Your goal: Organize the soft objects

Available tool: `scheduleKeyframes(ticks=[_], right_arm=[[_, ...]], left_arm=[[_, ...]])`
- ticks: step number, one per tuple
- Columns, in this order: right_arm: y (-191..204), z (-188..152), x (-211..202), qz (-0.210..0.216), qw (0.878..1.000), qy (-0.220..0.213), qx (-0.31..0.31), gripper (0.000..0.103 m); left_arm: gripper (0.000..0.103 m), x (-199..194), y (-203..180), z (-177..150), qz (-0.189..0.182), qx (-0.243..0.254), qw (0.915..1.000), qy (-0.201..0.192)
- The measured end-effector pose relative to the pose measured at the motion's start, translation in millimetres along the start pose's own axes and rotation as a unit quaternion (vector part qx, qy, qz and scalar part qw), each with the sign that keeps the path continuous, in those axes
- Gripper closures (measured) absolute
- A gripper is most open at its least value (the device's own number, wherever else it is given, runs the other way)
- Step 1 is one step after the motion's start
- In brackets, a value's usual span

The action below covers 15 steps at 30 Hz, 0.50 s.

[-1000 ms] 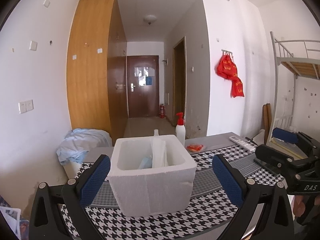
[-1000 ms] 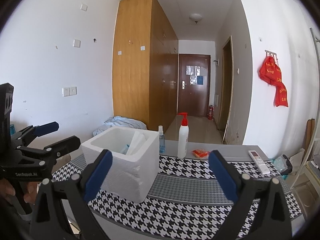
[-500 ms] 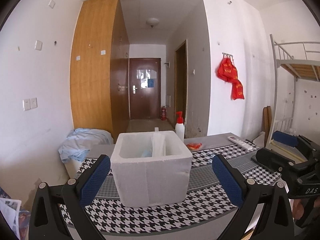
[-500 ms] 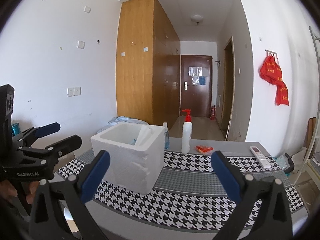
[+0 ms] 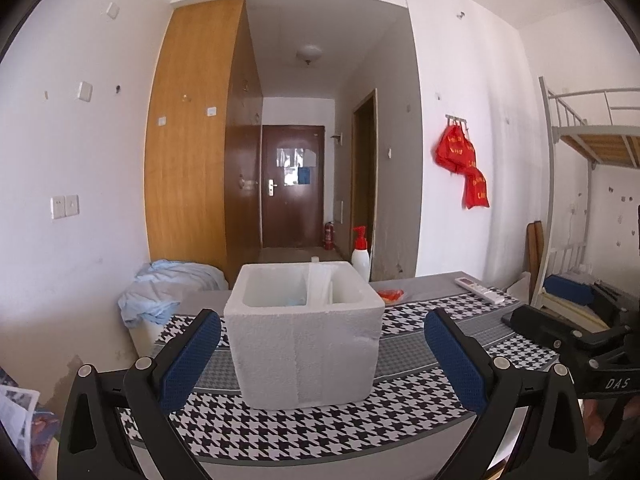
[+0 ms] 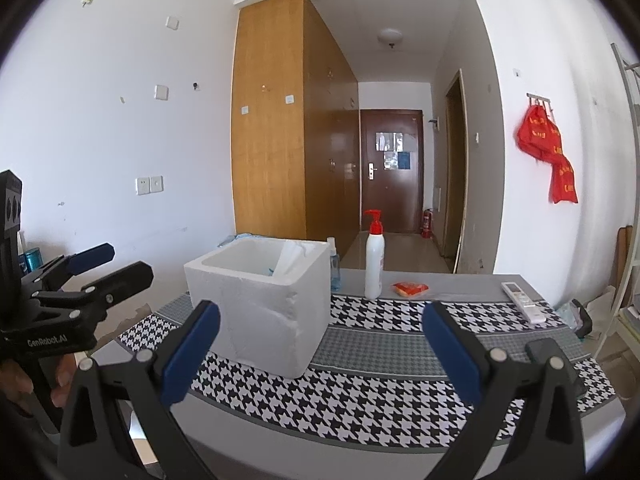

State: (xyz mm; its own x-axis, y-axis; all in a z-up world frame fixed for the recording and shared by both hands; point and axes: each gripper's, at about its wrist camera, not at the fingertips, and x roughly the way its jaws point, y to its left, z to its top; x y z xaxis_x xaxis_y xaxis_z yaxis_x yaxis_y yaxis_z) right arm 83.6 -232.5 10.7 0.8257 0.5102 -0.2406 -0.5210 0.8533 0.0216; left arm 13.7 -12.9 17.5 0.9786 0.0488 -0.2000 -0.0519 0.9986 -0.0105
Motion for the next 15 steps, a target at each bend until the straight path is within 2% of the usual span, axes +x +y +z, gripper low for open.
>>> scheduleKeyframes(ticks=[15], right_arm=[[5,-13,-1,-0.006,1.000,0.008,0.003,0.001]], left_arm=[[0.001,-3,6,-15,0.007,-0.011,0.9999,0.006]])
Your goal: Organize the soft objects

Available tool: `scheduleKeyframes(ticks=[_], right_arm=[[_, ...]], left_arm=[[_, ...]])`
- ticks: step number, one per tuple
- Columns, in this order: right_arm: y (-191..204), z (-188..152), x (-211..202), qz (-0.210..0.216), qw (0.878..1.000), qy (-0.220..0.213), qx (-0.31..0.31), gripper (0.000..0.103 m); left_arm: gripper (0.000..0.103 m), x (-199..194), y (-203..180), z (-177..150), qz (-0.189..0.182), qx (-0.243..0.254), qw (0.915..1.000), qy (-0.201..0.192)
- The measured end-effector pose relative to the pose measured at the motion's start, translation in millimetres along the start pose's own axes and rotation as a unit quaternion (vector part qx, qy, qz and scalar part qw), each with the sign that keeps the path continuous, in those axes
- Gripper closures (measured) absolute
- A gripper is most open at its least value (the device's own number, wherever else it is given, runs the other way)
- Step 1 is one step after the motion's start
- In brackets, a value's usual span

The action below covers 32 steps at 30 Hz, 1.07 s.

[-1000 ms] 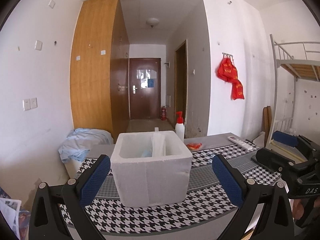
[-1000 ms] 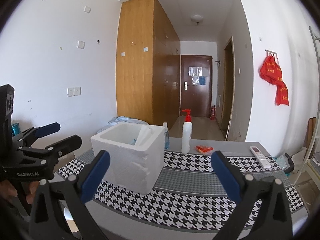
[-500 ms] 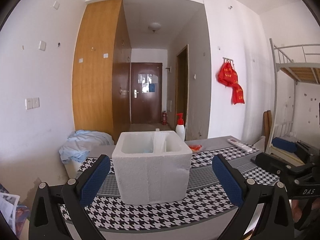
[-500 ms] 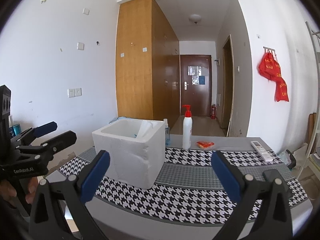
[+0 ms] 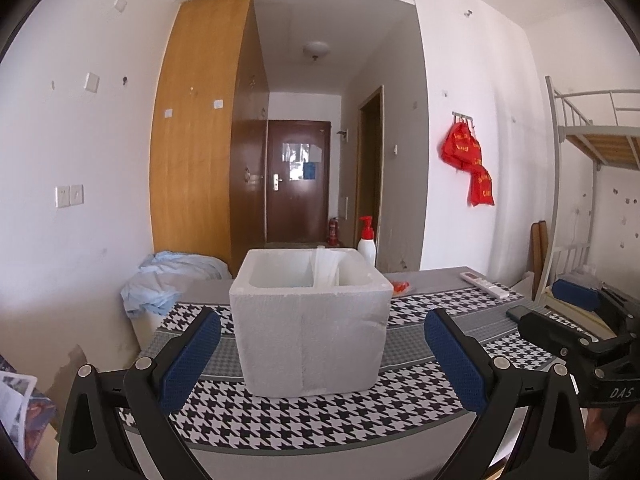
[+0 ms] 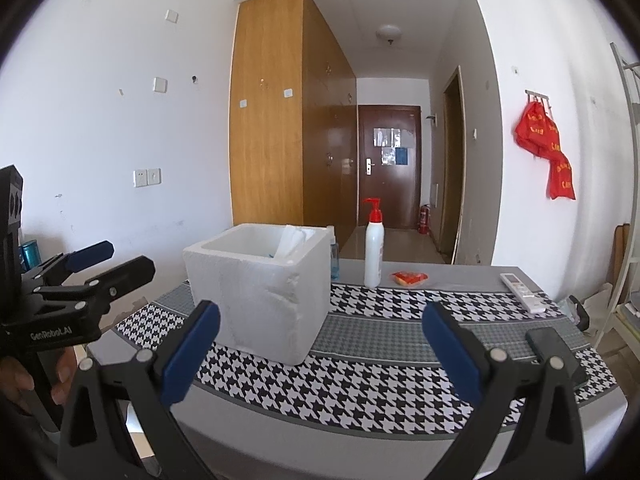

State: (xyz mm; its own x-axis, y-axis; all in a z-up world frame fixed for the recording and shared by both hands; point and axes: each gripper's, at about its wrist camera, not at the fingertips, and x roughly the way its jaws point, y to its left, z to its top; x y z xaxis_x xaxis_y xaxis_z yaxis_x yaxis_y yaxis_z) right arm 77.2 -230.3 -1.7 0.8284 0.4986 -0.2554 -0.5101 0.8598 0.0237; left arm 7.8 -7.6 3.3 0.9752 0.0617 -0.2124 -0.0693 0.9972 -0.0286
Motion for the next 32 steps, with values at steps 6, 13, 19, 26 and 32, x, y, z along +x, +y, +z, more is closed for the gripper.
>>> scheduleKeyframes(ticks=[6,13,19,26,32], right_arm=[[0,-2,-2,0.002,1.000,-0.001,0.001,0.001],[3,-5,-1,0.007,1.000,0.002,0.001,0.001],[3,-5,0,0.005,1.000,0.006,0.002,0.001],[4,-5,2,0.005,1.000,0.008,0.001,0.001],[3,-5,3,0.001,1.000,0.009,0.001,0.001]], left_arm=[[0.001,-2,-2,-2,0.000,0.001,1.0000,0.001],[0.001,-6,-1,-5,-0.001,0.001,1.0000,-0.001],[0.001,-6,-1,-7,-0.002,0.001,1.0000,0.001],[0.001,-4,0,-9,-0.003,0.001,1.0000,0.004],[0.001,-2,1,-11,0.000,0.000,1.0000,0.007]])
